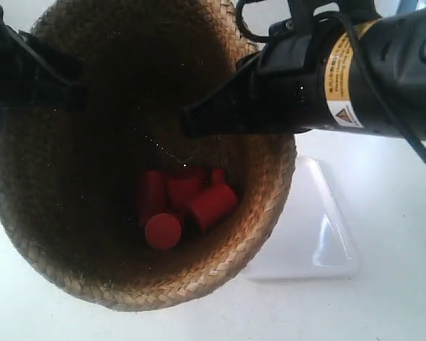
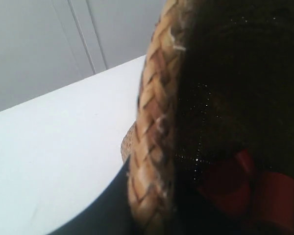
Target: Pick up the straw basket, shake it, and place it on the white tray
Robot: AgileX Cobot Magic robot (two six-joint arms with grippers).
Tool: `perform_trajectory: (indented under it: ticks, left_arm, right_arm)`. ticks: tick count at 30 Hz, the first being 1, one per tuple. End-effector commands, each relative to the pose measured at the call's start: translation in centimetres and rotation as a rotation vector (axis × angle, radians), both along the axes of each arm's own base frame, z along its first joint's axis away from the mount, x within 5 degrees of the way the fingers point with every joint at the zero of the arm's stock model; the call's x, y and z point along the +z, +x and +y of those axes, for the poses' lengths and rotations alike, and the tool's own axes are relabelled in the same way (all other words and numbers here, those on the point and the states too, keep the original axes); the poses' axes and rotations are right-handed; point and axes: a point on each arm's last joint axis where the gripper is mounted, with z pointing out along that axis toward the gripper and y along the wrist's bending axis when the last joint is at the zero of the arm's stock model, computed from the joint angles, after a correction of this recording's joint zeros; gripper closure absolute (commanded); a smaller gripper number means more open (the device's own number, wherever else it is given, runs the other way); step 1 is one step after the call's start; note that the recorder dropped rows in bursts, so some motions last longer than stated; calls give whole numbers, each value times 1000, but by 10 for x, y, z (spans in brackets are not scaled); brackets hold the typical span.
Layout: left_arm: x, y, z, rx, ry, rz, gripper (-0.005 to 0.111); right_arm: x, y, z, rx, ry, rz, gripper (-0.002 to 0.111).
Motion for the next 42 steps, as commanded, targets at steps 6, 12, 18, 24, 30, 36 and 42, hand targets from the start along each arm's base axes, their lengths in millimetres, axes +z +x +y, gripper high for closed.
perform_trajectory:
  ticks: [6,12,18,24,30,36,42]
  left_arm:
    - [21,65,-20,238,-85,241,107]
    - [23,105,-71,61,-80,473,107]
    - [21,124,-83,53,-6,540,107]
    - [24,141,-95,41,-24,507,107]
    - [7,160,-108,42,-13,540,107]
    - [-2,172,-119,14,-21,555,107]
    - [-17,183,-128,-2,-15,576,107]
  right_arm:
    - [26,31,-51,-153,-102,-2,108]
    - [37,69,-99,-220,-168,237,108]
    - [12,100,-117,-140,-64,558,108]
    - [13,104,-138,-204,-51,587,108]
    - [13,109,-147,-240,-43,563,108]
    - [-3,123,-159,-273,-43,614,108]
    - [-22,134,-159,-263,-65,688,108]
